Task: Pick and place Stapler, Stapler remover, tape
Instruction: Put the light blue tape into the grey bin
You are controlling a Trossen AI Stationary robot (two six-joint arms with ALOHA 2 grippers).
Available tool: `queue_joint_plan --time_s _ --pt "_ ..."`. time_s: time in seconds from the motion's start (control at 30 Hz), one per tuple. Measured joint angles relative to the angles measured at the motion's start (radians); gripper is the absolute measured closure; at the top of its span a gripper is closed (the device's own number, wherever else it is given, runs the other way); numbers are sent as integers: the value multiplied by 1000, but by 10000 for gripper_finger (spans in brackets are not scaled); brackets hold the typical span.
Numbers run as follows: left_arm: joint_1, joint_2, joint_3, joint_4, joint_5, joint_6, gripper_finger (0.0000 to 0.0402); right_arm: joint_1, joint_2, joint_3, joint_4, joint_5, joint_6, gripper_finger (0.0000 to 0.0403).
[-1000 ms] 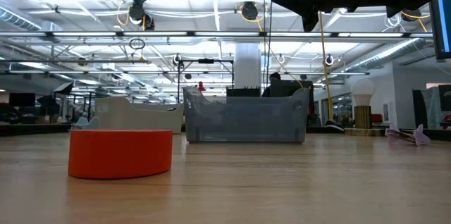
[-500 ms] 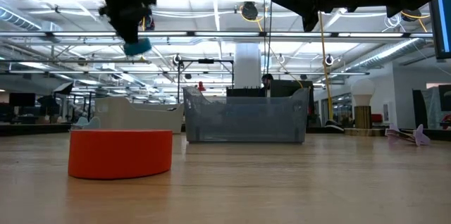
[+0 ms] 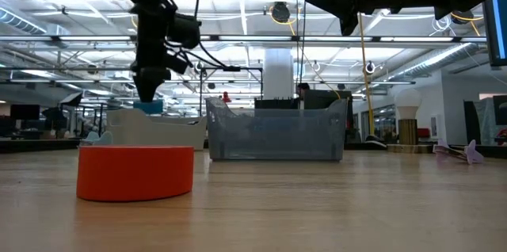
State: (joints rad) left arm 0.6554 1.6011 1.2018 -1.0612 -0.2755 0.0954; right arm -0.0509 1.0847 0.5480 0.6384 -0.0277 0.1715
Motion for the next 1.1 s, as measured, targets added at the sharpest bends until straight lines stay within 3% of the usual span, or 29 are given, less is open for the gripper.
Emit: queue_joint_plan --time_s 0.4,0.87,1.1 --pt "10 28 0 -89 13 41 362 0 0 0 -4 0 0 298" --pt "11 28 -104 -29 20 41 362 0 0 0 -3 0 0 298" --pt "11 28 -120 -13 21 42 343 0 0 0 -3 0 0 298"
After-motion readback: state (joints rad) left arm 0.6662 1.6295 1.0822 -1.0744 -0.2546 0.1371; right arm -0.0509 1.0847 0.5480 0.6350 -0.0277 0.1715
